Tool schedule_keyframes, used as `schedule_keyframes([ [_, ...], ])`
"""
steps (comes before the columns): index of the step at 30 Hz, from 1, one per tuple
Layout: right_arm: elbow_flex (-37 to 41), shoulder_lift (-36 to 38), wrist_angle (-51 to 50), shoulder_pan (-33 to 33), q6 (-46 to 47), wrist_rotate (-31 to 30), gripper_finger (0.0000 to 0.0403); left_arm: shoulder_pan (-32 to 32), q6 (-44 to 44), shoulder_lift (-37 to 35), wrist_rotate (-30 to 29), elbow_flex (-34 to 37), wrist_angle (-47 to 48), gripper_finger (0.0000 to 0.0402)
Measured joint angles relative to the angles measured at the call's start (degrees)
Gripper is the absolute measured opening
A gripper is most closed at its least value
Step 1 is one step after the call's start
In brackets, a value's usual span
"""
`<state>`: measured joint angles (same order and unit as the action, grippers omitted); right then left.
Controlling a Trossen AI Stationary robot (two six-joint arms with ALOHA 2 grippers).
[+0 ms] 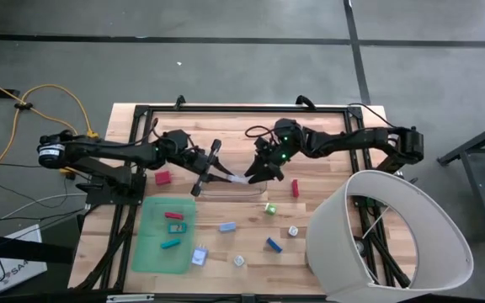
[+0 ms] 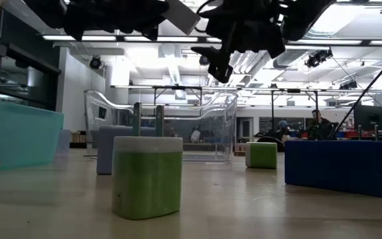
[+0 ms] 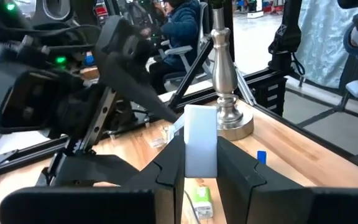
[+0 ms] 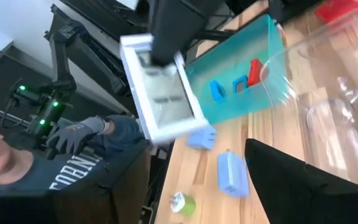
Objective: Pick & Place Office items
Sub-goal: Put the white digital clock into the green bin
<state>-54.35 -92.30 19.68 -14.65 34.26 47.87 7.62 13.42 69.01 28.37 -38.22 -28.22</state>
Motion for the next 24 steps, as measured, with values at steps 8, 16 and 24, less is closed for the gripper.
schedule_keyframes([
  [8,0.0,0.01,-3.15,-1.94,-0.01,4.89,0.0249,1.32,-1.45,-4.7,0.34,0.0,5.29,0.006],
  [16,0.04,0.01,-6.42,0.09,-2.69,4.7,0.0249,-0.4,-11.06,-11.79,-0.78,0.0,20.92,0.006],
  [24,0.04,0.01,-6.28,2.83,-4.02,4.54,0.0249,-10.82,-24.2,-20.54,-9.64,0.0,37.44,0.006],
])
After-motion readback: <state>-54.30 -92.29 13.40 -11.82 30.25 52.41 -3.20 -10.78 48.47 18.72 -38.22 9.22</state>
